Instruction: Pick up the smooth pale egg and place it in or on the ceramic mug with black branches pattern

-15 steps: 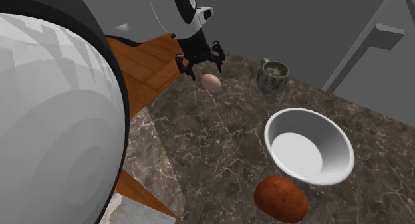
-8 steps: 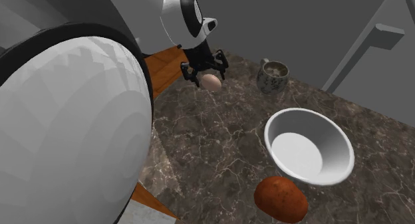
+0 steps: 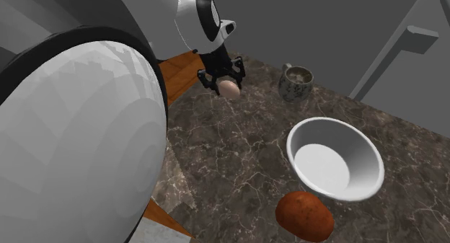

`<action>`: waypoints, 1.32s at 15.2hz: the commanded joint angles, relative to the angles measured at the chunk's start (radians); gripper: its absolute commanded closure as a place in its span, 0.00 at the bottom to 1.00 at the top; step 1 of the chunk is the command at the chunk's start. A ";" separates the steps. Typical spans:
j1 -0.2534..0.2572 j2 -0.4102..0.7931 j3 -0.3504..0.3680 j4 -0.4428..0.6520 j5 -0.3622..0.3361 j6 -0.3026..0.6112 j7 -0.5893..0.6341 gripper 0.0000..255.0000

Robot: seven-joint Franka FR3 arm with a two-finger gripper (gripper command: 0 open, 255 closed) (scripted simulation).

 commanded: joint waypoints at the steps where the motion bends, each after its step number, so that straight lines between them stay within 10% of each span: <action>1: 0.000 0.000 0.000 0.000 0.000 0.000 0.000 1.00; 20: -0.002 -0.065 0.011 0.052 0.030 -0.110 -0.048 1.00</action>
